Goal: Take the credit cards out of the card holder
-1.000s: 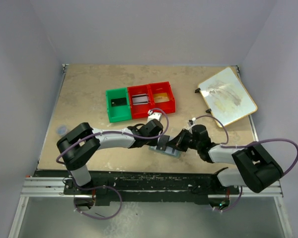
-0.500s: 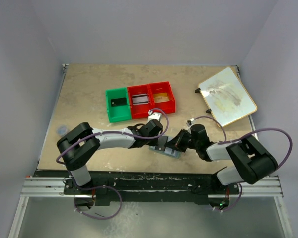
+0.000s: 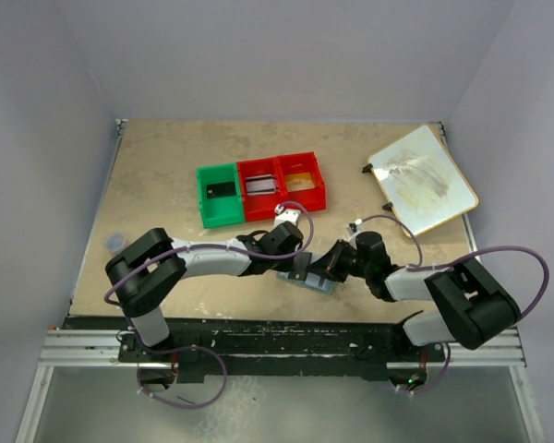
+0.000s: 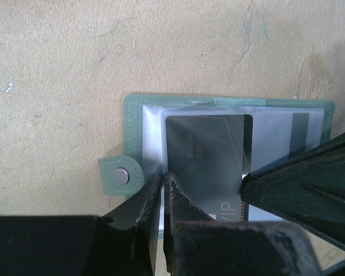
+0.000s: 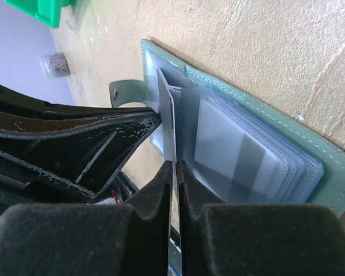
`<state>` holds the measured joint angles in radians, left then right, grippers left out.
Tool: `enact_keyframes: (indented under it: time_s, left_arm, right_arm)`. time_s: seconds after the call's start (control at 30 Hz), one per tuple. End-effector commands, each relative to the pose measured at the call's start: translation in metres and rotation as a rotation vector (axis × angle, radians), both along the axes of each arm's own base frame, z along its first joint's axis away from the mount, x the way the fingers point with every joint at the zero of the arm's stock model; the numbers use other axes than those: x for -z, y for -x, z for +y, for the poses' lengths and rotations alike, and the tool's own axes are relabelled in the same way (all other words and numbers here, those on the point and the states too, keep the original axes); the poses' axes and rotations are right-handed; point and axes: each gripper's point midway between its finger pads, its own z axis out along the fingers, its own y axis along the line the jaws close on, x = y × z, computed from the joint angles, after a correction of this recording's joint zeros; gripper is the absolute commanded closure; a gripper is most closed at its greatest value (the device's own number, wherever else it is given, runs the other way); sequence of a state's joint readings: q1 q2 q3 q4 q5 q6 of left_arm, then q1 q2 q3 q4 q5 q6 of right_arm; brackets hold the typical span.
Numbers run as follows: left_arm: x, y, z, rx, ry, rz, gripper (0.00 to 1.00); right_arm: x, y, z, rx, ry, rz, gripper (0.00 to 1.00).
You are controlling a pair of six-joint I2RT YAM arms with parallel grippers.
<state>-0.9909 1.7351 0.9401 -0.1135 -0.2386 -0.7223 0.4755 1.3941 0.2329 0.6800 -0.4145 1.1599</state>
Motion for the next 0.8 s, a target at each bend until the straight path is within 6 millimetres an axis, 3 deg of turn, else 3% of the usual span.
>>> enact_keyframes:
  time_s: [0.0,0.13,0.53,0.77]
  left_arm:
    - [0.011,0.01,0.006,0.019,-0.031,0.043,0.97]
    - [0.012,0.01,0.006,0.021,-0.034,0.043,0.97]
    - [0.013,0.01,0.012,0.008,-0.048,0.039,0.98]
    - [-0.001,0.008,0.007,0.01,-0.014,0.02,0.95]
  right_arm:
    - [-0.005,-0.001,0.003,-0.017,-0.023,-0.018,0.95]
    - [0.0,0.0,0.001,-0.004,-0.01,-0.003,1.0]
    - [-0.007,0.001,-0.027,0.001,0.068,-0.023,1.0]
    - [-0.011,0.001,-0.028,-0.022,0.069,-0.038,1.0]
